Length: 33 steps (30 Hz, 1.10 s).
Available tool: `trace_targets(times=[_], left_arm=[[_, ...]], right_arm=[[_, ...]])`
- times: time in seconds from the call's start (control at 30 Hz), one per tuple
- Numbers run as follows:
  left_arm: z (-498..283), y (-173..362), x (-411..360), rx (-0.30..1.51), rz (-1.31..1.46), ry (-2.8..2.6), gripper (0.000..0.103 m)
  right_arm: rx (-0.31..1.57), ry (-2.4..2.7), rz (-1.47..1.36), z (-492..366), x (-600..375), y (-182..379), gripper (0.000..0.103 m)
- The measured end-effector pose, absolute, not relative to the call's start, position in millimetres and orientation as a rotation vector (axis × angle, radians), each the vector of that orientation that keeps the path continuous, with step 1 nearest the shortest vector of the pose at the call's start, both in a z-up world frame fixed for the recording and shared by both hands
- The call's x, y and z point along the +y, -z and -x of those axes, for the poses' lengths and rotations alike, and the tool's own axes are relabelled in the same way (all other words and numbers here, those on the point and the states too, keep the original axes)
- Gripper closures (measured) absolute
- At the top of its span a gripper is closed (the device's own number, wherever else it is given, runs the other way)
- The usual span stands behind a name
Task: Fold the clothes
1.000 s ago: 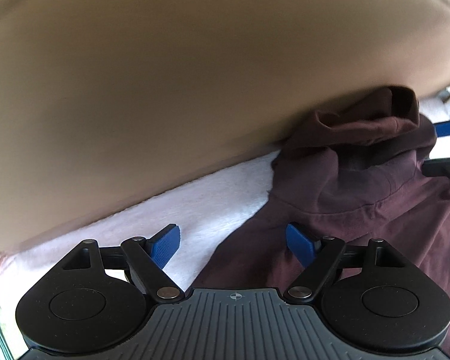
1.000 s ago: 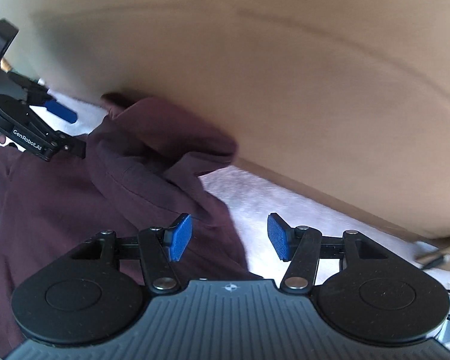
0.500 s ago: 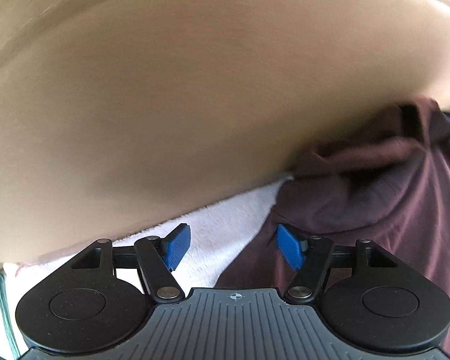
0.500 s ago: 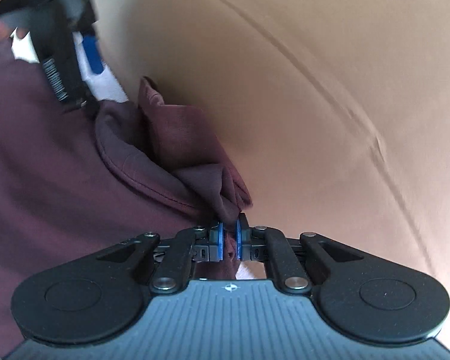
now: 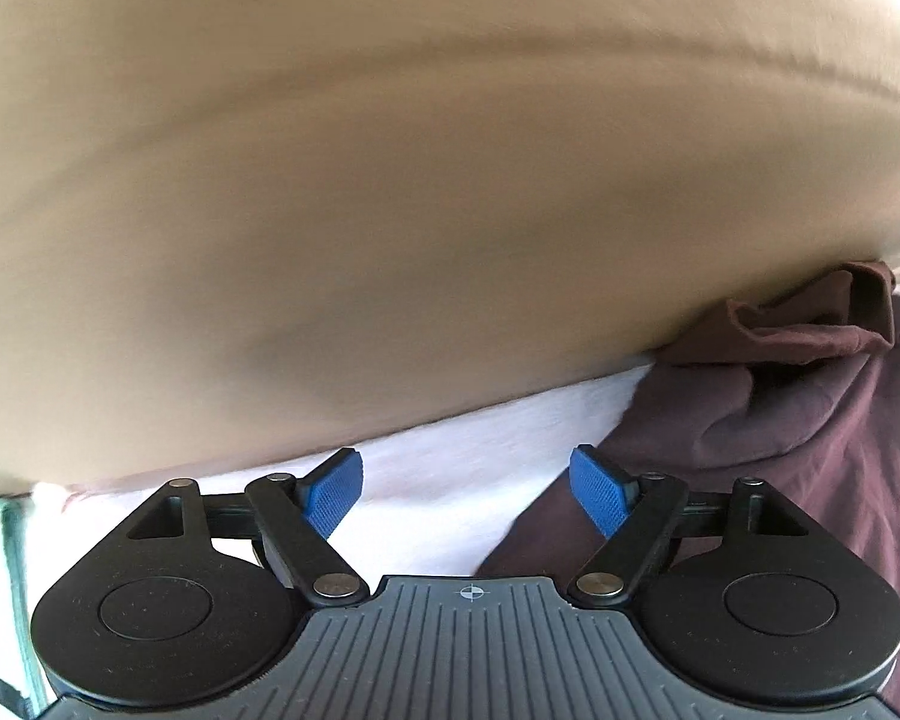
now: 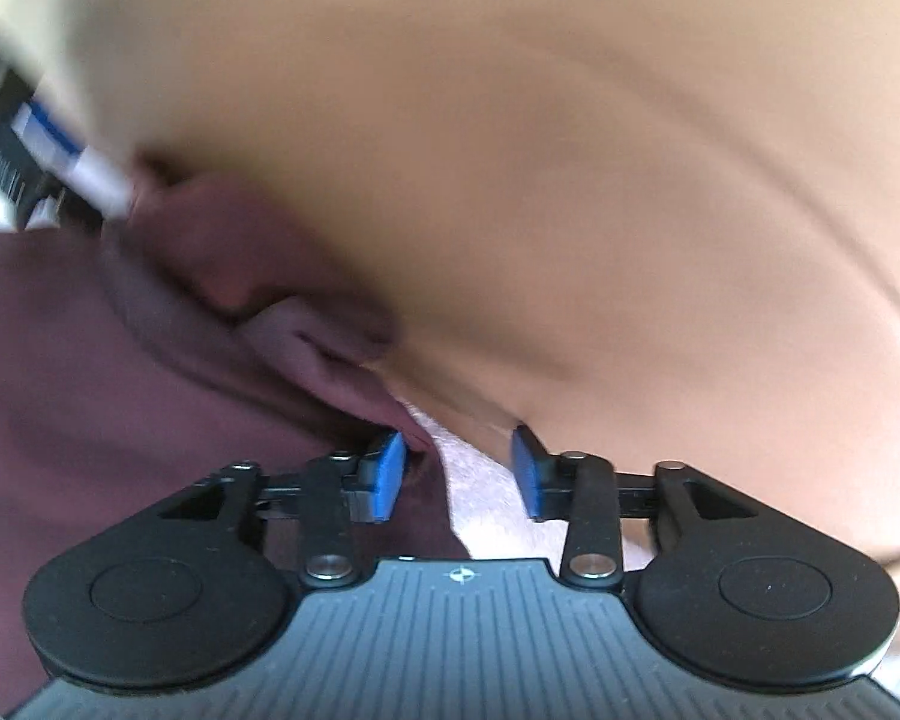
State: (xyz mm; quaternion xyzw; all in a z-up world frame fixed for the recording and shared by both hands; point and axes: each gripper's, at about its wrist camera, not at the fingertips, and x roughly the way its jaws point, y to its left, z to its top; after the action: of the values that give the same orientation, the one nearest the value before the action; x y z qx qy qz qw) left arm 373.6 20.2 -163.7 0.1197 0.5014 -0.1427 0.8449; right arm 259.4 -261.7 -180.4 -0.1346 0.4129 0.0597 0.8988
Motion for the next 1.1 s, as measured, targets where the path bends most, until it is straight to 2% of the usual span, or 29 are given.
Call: trace_targets(times=[0.2,0.5,0.53,0.57,0.6,0.63,0.8,0.87,0.9,0.93,1.1], left_arm=[[-347,152,69,1.086,-0.237,0.293,0.015],[-333,171,114,1.188,-0.236,0.219,0.015],[-337,173,119,1.189,-0.226,0.214,0.015],[-341,176,125,1.190,-0.217,0.210,0.015],[-345,175,131,1.185,-0.217,0.210,0.015],[-348,175,135,1.181,-0.217,0.211,0.015],[-359,167,123,1.170,-0.225,0.225,0.015],[-349,162,127,1.170,-0.228,0.225,0.015],[-348,162,129,1.170,-0.228,0.225,0.015],[-350,166,129,1.170,-0.224,0.226,0.015],[-365,176,125,1.171,-0.183,0.237,0.015]], right_arm=[[0.927,-0.117,0.056,-235,-315,155,0.051],[1.051,-0.201,-0.052,-216,-322,186,0.052],[1.068,-0.205,-0.048,-211,-324,187,0.058],[1.094,-0.213,-0.044,-210,-328,190,0.071],[1.123,-0.223,-0.040,-212,-332,194,0.099],[1.132,-0.221,-0.022,-208,-342,188,0.099],[1.176,-0.162,-0.006,-206,-347,196,0.098],[1.193,-0.128,-0.056,-209,-352,201,0.084],[1.203,-0.102,-0.061,-210,-354,201,0.066],[1.210,-0.090,-0.053,-210,-356,199,0.057],[1.114,-0.113,-0.012,-204,-353,175,0.059]])
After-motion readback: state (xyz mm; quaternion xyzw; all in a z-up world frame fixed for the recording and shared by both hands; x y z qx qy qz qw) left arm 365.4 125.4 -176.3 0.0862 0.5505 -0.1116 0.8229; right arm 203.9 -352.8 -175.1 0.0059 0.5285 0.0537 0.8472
